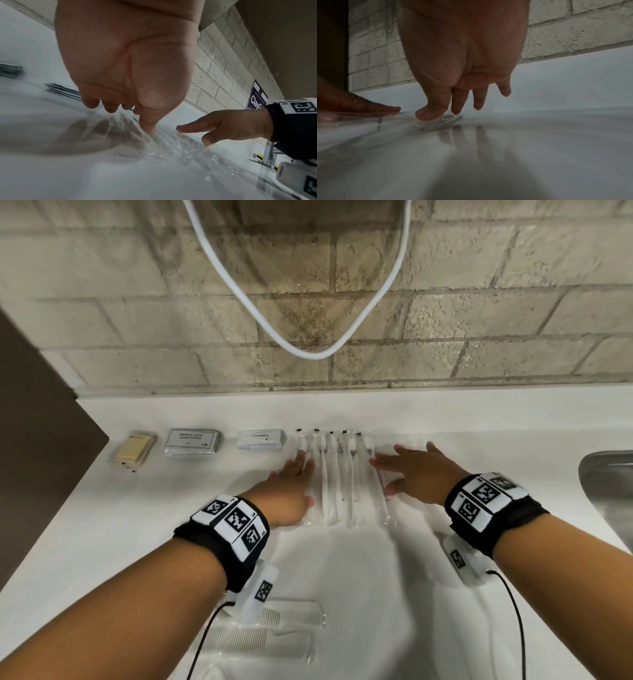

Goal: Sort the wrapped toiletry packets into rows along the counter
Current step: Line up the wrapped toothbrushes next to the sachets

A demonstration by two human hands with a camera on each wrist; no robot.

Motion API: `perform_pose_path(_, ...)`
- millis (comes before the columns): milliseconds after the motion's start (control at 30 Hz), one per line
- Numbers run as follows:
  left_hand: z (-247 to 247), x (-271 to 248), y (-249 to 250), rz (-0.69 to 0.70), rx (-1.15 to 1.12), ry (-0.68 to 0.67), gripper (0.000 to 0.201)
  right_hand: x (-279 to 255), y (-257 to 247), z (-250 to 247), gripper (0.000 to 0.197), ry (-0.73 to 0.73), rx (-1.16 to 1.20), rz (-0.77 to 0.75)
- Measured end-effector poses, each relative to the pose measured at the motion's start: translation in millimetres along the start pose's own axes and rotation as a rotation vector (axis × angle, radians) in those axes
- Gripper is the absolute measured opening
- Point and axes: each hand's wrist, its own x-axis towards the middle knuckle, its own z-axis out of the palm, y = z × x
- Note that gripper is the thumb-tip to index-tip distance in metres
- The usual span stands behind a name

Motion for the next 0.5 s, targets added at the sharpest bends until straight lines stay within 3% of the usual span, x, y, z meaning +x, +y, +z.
perform_pose_path(500,0.4,-1.4,2.1,-0.008,-0.028,-0.004,0.071,4.5,-10.1,2.3,0.072,-0.022,-0.035,-0.009)
